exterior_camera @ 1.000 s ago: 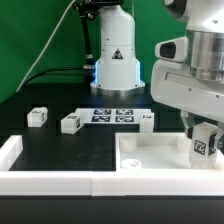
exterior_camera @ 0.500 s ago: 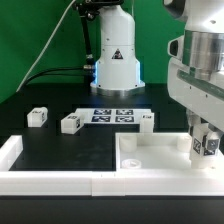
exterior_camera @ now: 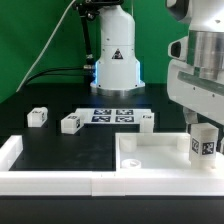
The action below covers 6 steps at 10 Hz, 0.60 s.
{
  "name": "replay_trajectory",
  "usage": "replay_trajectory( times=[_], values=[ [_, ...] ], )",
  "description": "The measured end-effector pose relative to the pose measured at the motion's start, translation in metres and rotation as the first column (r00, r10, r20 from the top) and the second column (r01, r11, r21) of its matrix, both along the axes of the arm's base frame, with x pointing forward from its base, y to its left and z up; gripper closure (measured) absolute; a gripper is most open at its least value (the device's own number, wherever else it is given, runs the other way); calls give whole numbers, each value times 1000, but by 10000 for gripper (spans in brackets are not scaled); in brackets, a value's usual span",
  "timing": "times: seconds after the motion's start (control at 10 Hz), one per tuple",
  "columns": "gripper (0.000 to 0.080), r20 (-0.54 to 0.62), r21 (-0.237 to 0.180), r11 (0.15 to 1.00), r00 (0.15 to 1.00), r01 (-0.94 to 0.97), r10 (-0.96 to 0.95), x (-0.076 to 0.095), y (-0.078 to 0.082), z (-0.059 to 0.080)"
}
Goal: Assemble one leg
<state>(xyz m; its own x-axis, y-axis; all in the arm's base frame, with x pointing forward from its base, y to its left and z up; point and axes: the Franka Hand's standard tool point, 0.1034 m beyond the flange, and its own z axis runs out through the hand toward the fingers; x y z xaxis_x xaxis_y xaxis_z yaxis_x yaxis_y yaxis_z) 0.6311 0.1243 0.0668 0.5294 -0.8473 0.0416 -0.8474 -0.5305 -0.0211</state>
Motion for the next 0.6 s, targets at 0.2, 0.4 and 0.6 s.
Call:
replay_trajectory(
  times=[0.2,0.4,0.6],
  values=[
    [151,-4,-13,959,959,-282,282,-1,-1,-1],
    [150,-9,-21,887,887,-462,462,0,0,-1],
    [150,-18,-29,772,772,-635,635,1,0,0]
  ],
)
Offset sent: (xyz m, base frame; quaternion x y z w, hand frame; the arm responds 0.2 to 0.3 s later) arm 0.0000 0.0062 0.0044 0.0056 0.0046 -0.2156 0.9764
